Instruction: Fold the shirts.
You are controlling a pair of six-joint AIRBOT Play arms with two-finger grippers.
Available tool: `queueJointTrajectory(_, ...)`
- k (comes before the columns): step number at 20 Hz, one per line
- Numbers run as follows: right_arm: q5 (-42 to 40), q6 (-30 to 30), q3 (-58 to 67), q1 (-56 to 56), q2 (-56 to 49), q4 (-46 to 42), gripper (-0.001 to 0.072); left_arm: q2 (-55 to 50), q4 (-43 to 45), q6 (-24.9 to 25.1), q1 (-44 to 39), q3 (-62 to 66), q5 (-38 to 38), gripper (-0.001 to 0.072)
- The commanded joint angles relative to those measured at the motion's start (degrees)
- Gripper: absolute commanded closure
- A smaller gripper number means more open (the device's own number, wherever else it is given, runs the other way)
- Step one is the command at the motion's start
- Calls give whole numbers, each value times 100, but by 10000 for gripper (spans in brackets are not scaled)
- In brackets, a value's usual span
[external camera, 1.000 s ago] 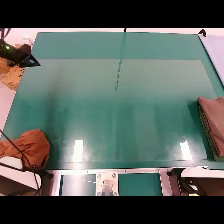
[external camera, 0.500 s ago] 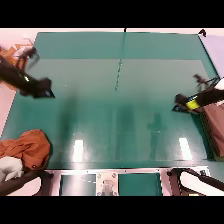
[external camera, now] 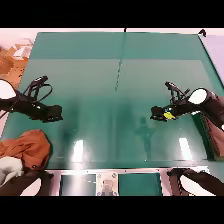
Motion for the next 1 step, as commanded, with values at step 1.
queueJointTrajectory(1, -50, -9, -33, 109, 20, 26, 701, 46, -13, -4, -15, -79, 48, 679)
